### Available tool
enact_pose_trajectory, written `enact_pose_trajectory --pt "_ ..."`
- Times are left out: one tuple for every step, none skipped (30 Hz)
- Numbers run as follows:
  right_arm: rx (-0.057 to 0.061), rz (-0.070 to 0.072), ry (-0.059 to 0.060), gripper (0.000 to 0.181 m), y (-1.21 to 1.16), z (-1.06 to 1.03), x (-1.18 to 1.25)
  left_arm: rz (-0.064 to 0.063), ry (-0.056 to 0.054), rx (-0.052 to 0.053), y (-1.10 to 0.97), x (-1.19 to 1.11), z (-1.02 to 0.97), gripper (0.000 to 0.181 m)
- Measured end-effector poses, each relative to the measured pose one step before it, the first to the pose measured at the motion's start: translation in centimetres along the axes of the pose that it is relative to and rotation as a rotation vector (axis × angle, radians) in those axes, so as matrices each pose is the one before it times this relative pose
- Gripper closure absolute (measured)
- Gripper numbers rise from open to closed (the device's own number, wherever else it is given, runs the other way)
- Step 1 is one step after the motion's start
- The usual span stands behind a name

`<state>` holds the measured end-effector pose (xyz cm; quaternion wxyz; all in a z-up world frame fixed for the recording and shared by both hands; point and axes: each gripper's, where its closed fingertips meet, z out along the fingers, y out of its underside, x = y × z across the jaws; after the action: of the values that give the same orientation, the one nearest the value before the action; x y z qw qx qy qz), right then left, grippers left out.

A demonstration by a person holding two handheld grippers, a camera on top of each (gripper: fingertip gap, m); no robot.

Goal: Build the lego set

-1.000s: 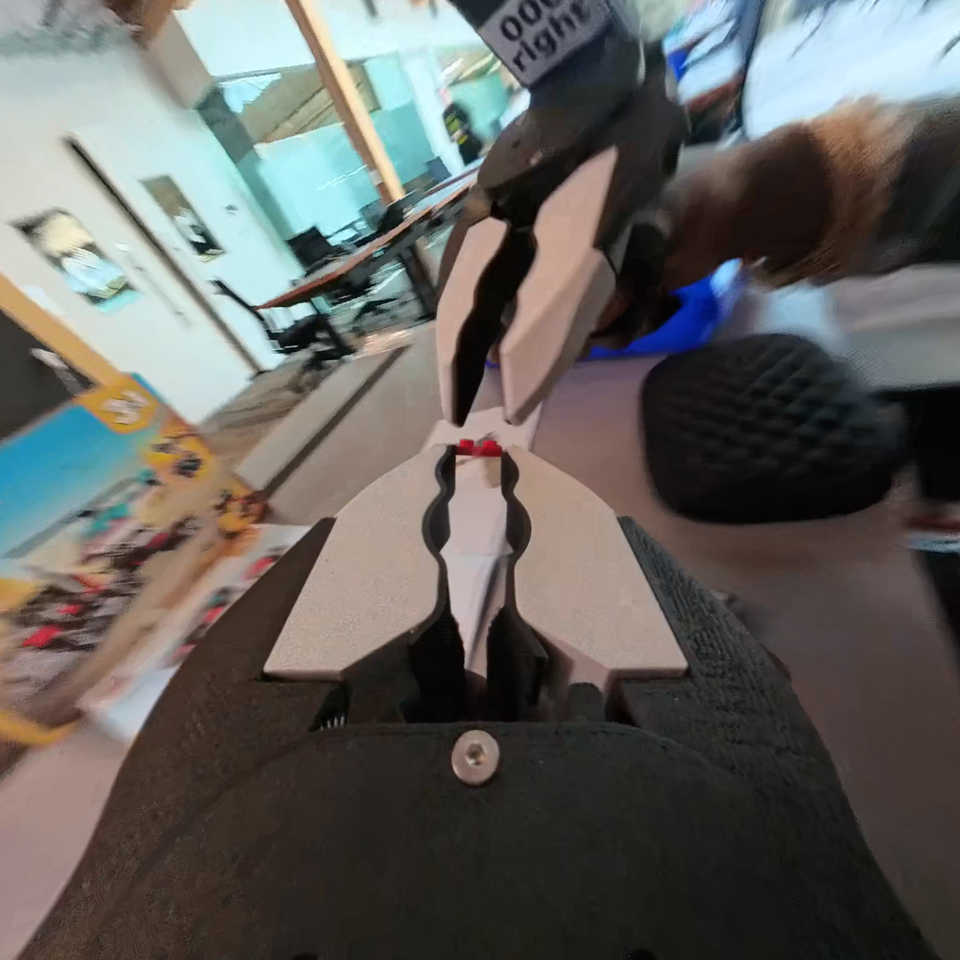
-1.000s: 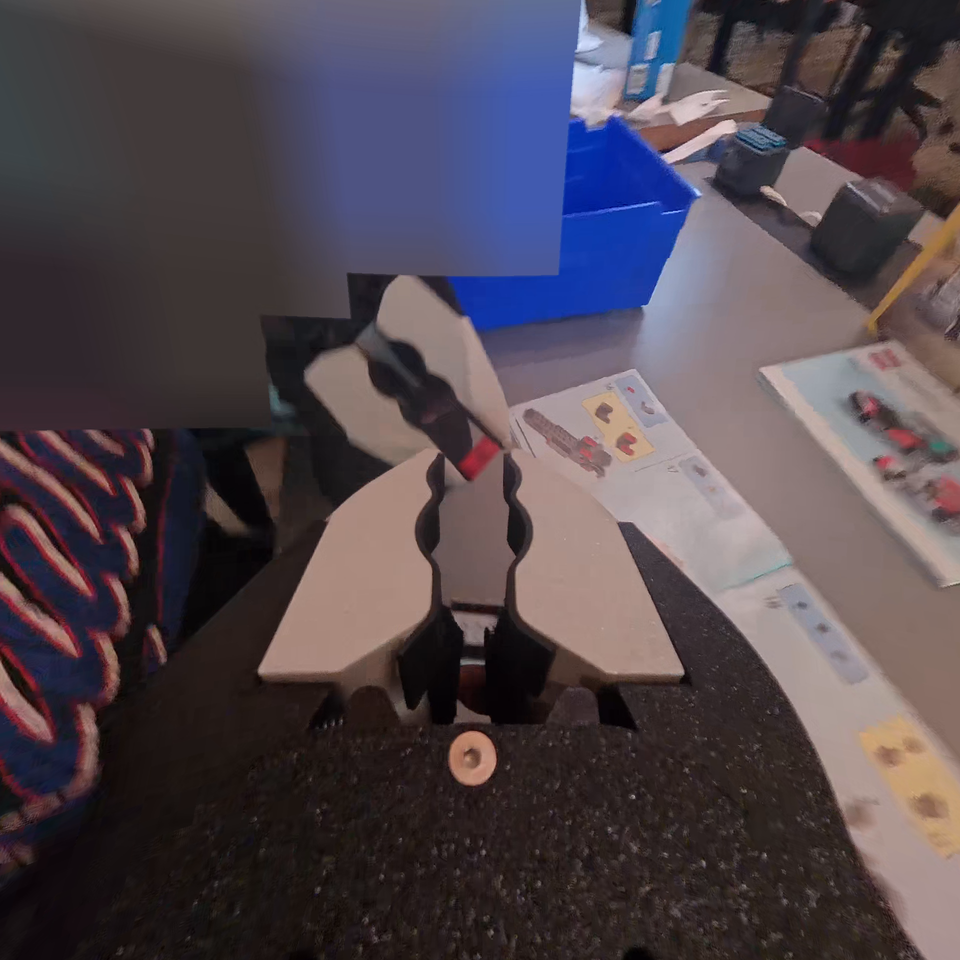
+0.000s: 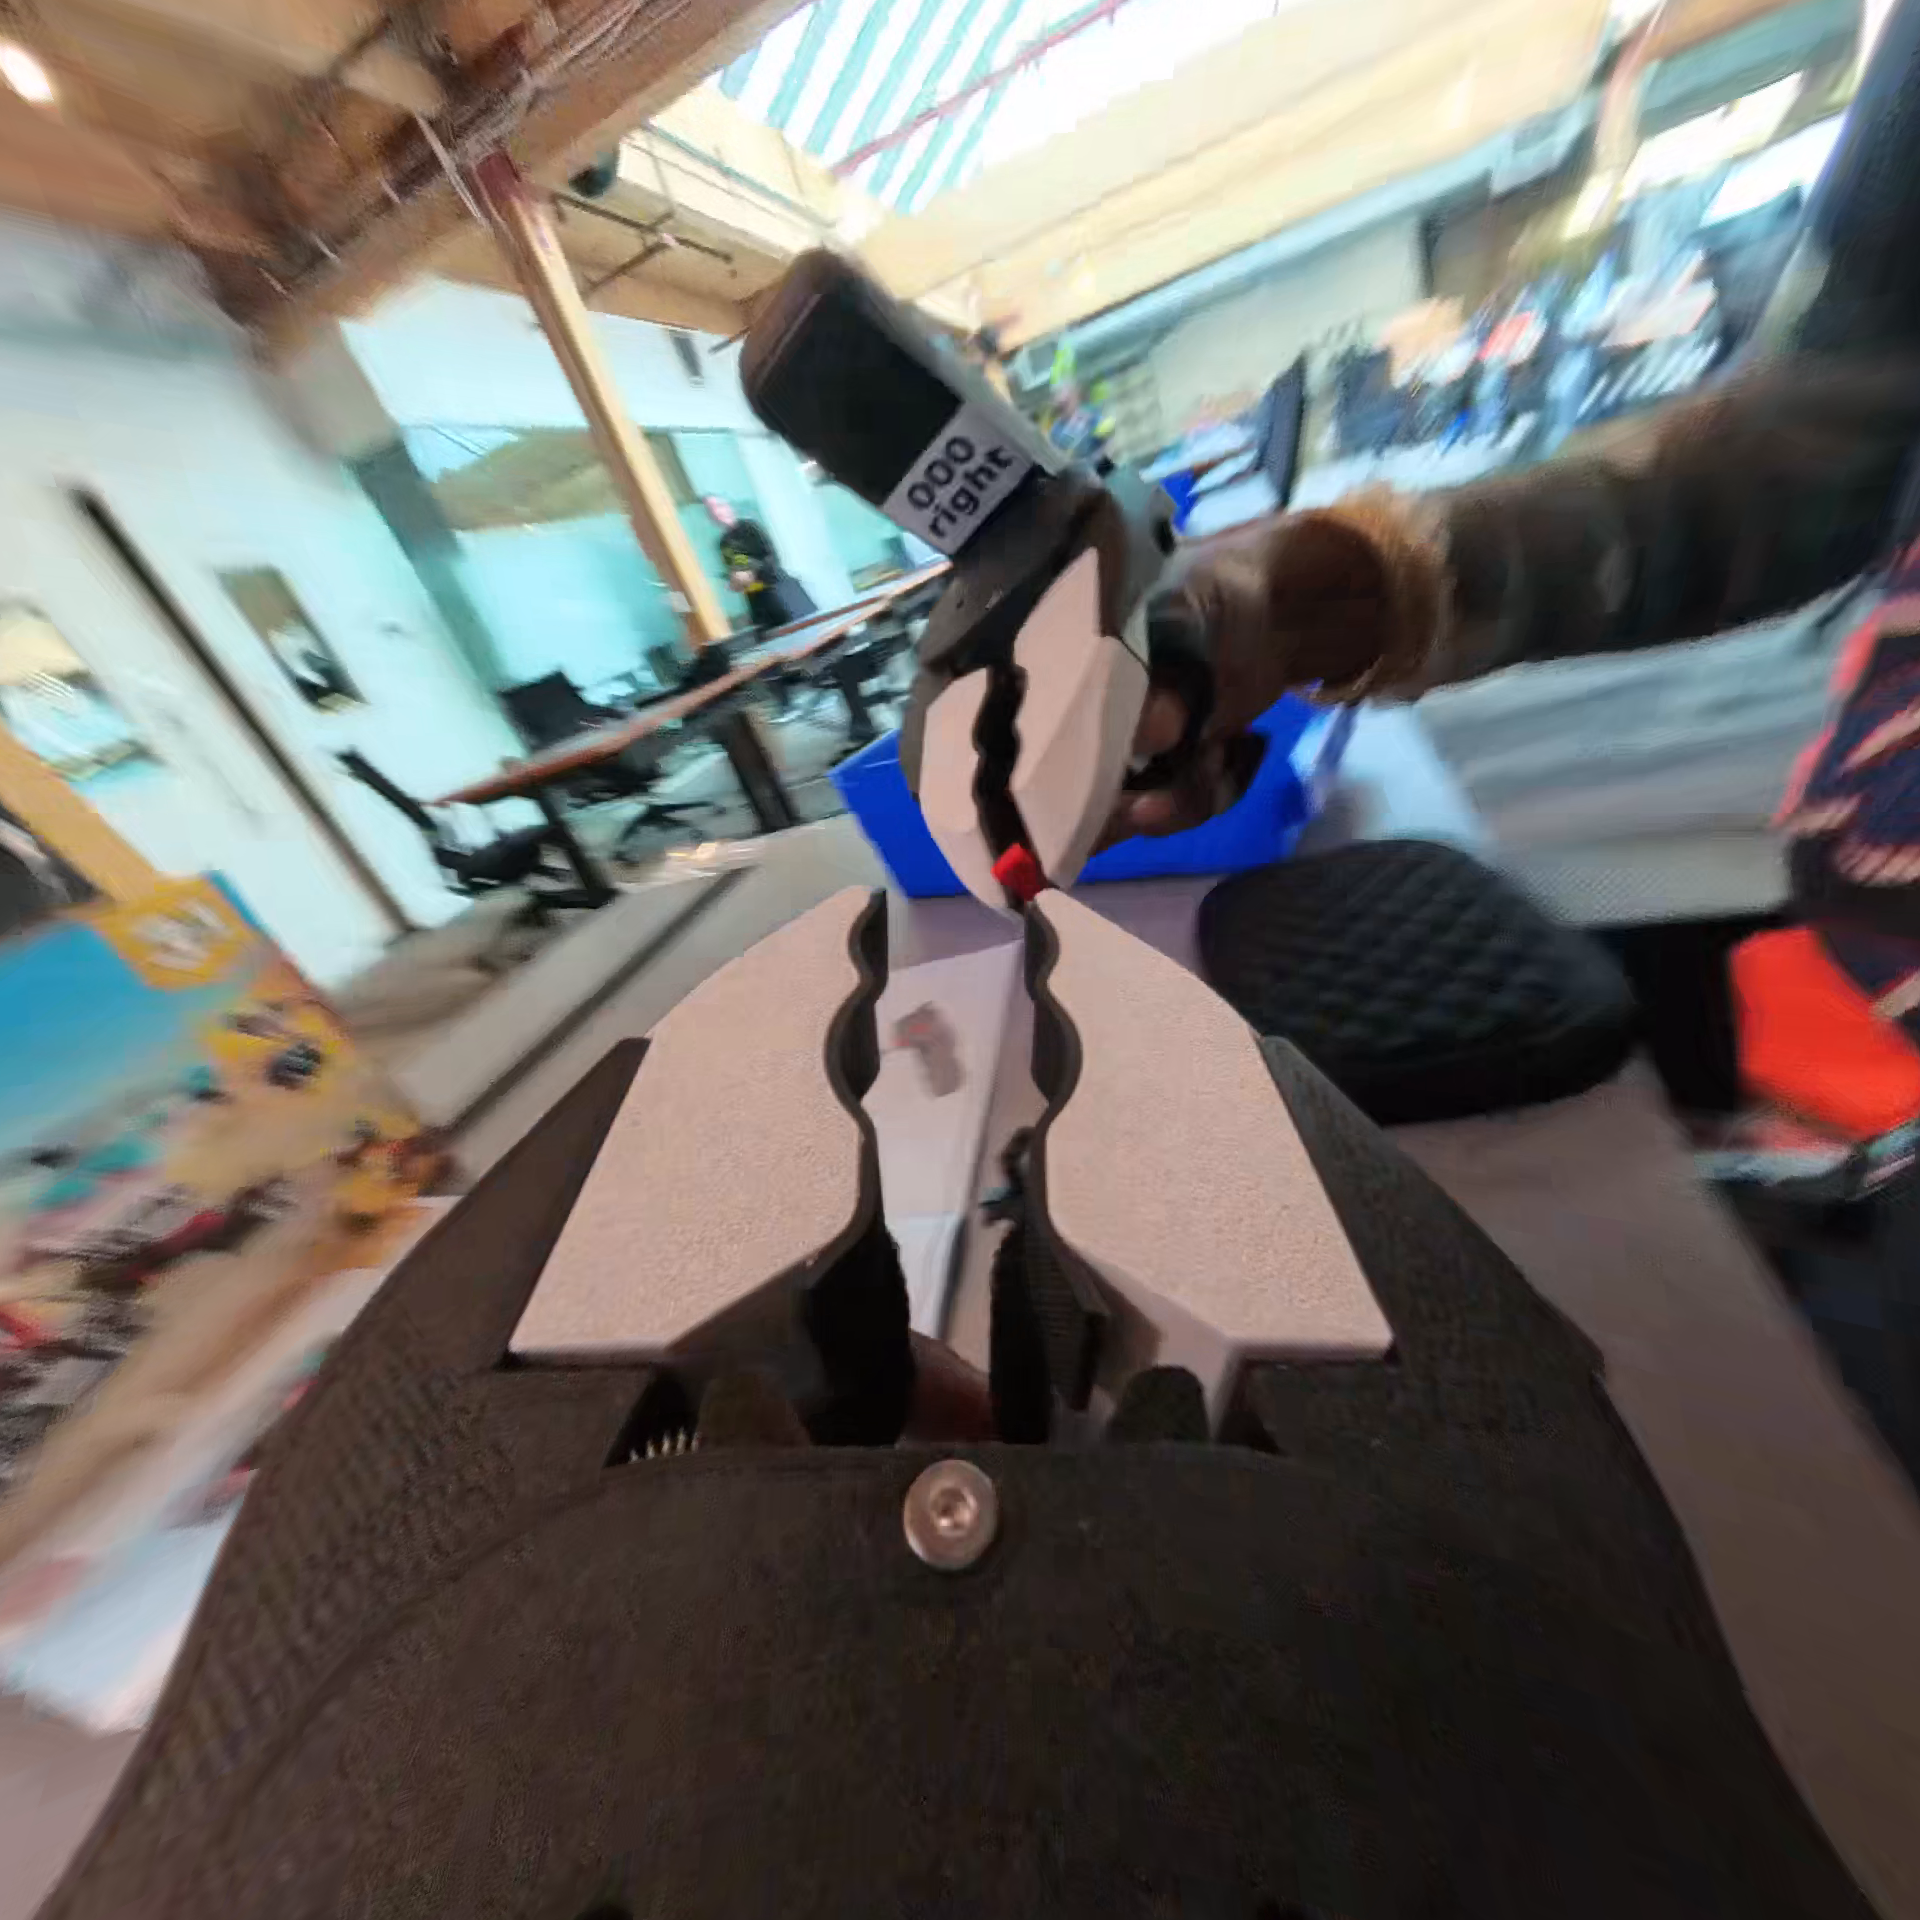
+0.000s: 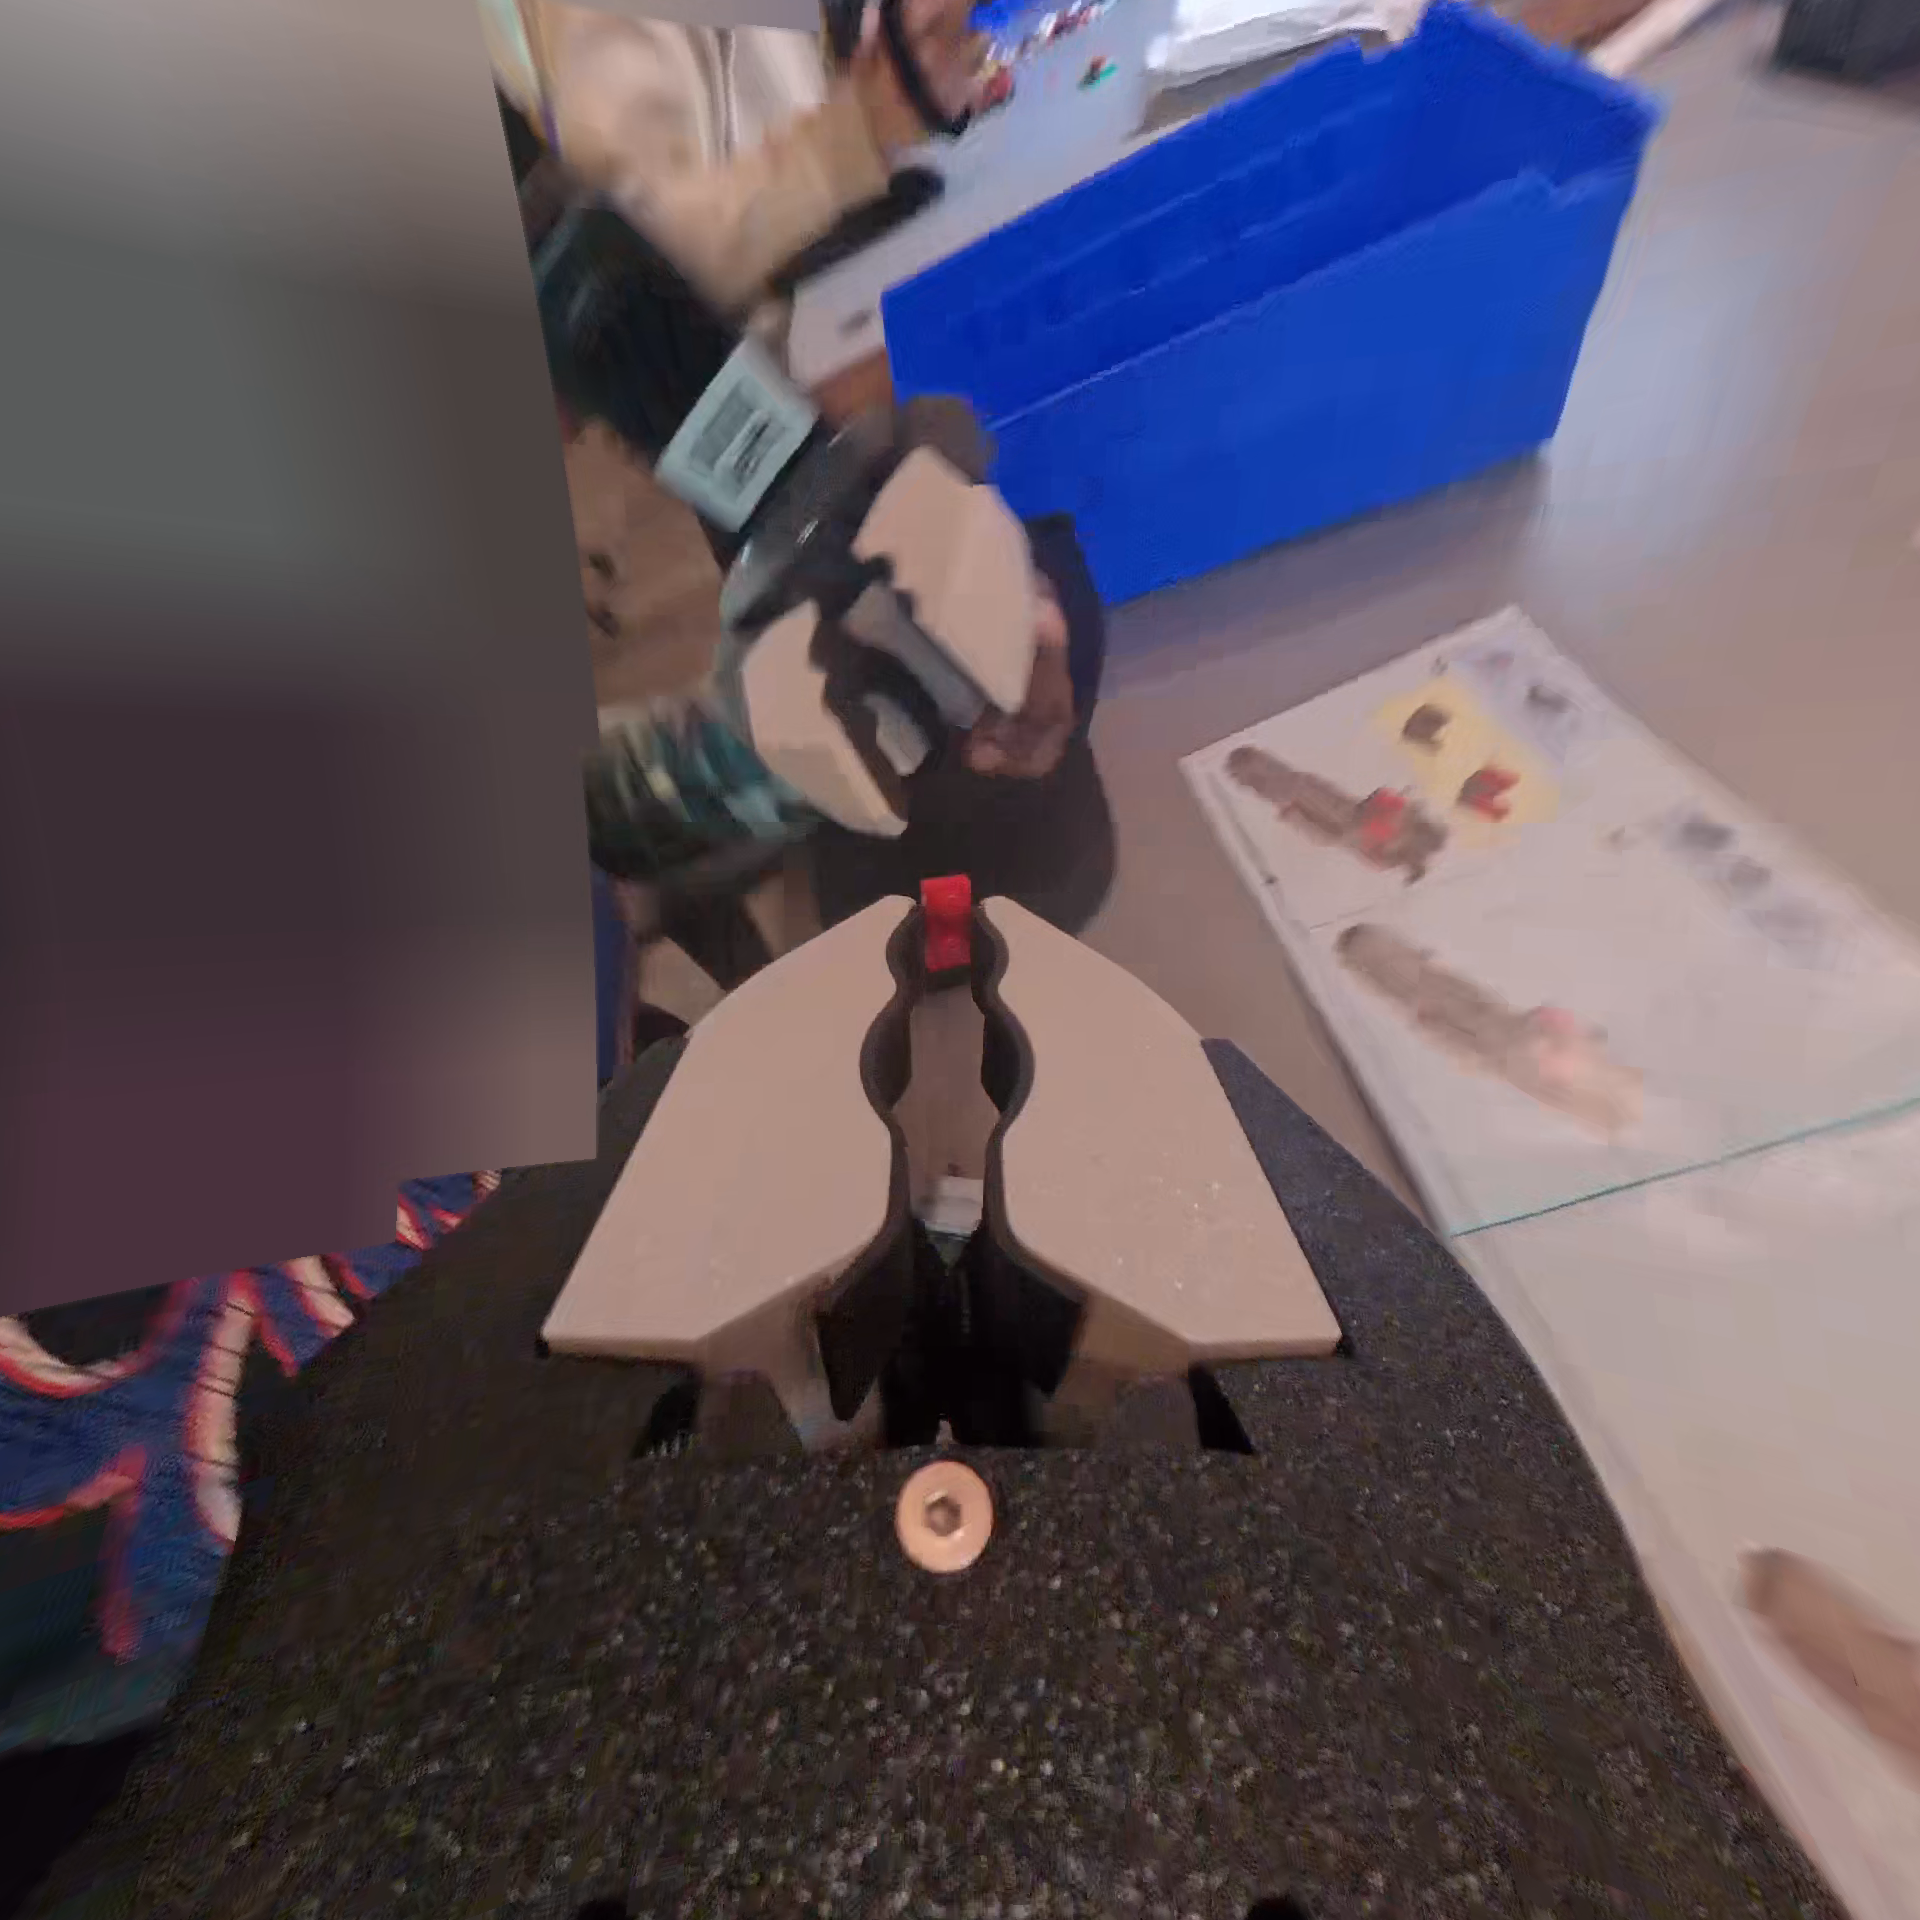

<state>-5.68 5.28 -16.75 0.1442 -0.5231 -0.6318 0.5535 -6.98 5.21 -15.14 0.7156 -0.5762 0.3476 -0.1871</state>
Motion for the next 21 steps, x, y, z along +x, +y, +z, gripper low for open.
enact_pose_trajectory --pt "0.0322 0.0923 -0.0175 0.173 0.061 -0.094 0.271 0.1059 -0.0347 -0.0308 0.253 0.224 0.195 0.155" --pt "0.0221 0.0530 -0.0117 0.173 -0.016 -0.047 0.137 0.0763 -0.0095 -0.0321 0.274 0.423 0.330 0.154" --pt "0.0075 0.0265 -0.0090 0.173 0.013 0.032 -0.014 0.0564 -0.0059 -0.0221 0.166 0.348 0.378 0.154" --pt "-0.0003 0.0126 -0.0027 0.173 0.022 0.096 -0.057 0.0481 -0.0104 -0.0129 0.057 0.181 0.322 0.154" --pt "0.0026 0.0112 -0.0046 0.173 -0.053 0.121 -0.110 0.0434 -0.0157 -0.0090 0.000 0.022 0.252 0.154" --pt "0.0051 0.0228 -0.0186 0.173 -0.077 0.119 -0.260 0.0364 -0.0151 -0.0079 -0.020 -0.054 0.194 0.154" --pt "0.0055 0.0332 -0.0198 0.173 -0.046 0.106 -0.198 0.0272 -0.0116 -0.0081 -0.009 -0.057 0.158 0.154" --pt "0.0057 0.0280 -0.0153 0.173 -0.020 0.091 -0.105 0.0213 -0.0065 -0.0063 -0.018 0.006 0.118 0.155" --pt "-0.0002 0.0181 -0.0041 0.173 0.075 0.063 0.082 0.0166 -0.0028 -0.0028 -0.032 0.057 0.069 0.156" --pt "-0.0030 0.0097 0.0027 0.173 0.128 0.039 0.152 0.0112 -0.0019 -0.0007 -0.039 0.060 0.034 0.158" --pt "0.0015 0.0098 -0.0010 0.173 0.040 0.012 0.078 0.0072 0.0018 -0.0027 0.009 0.111 0.031 0.160" --pt "0.0046 0.0094 0.0002 0.173 -0.041 -0.021 0.066 0.0038 0.0030 -0.0046 0.067 0.127 0.024 0.163" --pt "0.0041 0.0037 0.0025 0.173 -0.047 -0.043 0.067 -0.0002 -0.0016 -0.0031 0.051 0.061 0.040 0.165" --pt "-0.0001 -0.0019 0.0043 0.173 0.010 -0.012 0.050 -0.0046 -0.0036 -0.0006 0.039 0.012 0.031 0.165" --pt "0.0023 -0.0029 0.0051 0.173 -0.017 -0.013 0.025 -0.0086 -0.0022 0.0020 0.020 -0.004 0.009 0.165" --pt "0.0043 -0.0005 0.0039 0.173 -0.035 0.002 -0.002 -0.0119 -0.0026 0.0053 0.007 -0.021 0.011 0.165" --pt "0.0043 -0.0009 -0.0024 0.173 -0.047 -0.006 -0.081 -0.0129 -0.0039 0.0100 -0.061 -0.030 -0.014 0.165" --pt "0.0053 0.0012 -0.0046 0.173 -0.064 0.006 -0.108 -0.0128 -0.0058 0.0133 -0.100 -0.050 -0.029 0.165" --pt "0.0083 -0.0046 -0.0102 0.173 -0.125 0.010 -0.200 -0.0155 -0.0079 0.0176 -0.172 -0.083 -0.053 0.165" --pt "0.0122 -0.0071 -0.0173 0.172 -0.177 0.027 -0.316 -0.0232 -0.0067 0.0246 -0.270 -0.125 -0.103 0.165" --pt "0.0208 -0.0117 -0.0242 0.170 -0.301 -0.025 -0.424 -0.0360 -0.0023 0.0296 -0.316 -0.140 -0.136 0.165"
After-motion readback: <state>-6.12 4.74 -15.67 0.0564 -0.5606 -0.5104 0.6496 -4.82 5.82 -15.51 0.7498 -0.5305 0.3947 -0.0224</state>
